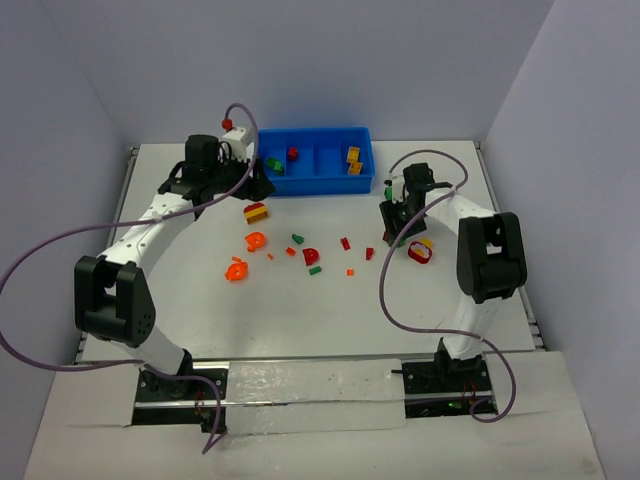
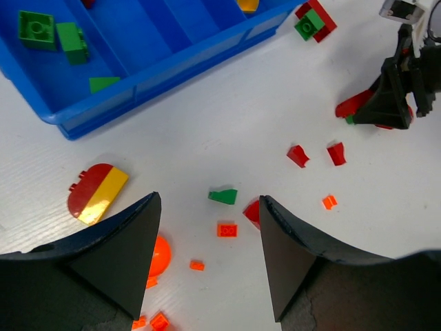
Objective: Sort the legos into containers by color
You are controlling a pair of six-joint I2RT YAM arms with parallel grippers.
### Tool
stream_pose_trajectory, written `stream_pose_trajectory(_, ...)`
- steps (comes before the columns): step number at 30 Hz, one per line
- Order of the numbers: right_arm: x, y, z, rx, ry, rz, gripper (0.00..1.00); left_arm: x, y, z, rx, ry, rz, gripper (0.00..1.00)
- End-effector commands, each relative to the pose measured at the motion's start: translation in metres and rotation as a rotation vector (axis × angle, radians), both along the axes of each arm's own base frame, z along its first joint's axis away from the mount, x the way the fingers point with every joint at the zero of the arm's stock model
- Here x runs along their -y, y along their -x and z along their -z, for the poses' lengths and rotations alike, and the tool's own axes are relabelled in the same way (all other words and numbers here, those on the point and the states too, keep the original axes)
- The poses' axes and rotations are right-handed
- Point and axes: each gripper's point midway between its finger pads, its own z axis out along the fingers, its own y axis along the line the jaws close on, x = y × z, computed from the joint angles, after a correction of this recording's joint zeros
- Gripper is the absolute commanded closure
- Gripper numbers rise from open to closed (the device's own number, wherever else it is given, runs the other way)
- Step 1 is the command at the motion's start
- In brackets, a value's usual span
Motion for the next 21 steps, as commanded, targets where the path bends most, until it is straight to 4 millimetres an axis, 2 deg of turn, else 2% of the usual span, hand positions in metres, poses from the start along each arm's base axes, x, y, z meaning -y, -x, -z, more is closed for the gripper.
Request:
stream_pose_trajectory(1, -0.005, -0.01, -0.035, 0.129, -0.029, -0.077, 0.6, 0.018, 0.014, -0.004, -0.071, 0.098, 0.08, 0.32)
stream_pose_trajectory(8, -0.033, -0.014, -0.08, 0.272, -0.087, -0.239, 0.59, 0.05, 0.048, 0.006, -0.311, 0.301, 0.203, 0.32)
stream_pose_trajectory(10, -0.05, -0.014, -0.101, 0.333, -0.11, -0.312, 0.59, 0.066, 0.062, 0.015, -0.422, 0.361, 0.249, 0.32)
stream_pose_trajectory(12, -0.063, -0.012, -0.113, 0.37, -0.112, -0.367, 0.59, 0.076, 0.07, 0.015, -0.461, 0.396, 0.287, 0.32)
stream_pose_trajectory(14, -0.081, -0.008, -0.126, 0.418, -0.118, -0.434, 0.59, 0.091, 0.082, 0.013, -0.511, 0.432, 0.331, 0.31)
stream_pose_trajectory(21, -0.128, 0.022, -0.155, 0.531, -0.109, -0.657, 0.59, 0.126, 0.1, 0.007, -0.613, 0.482, 0.411, 0.28)
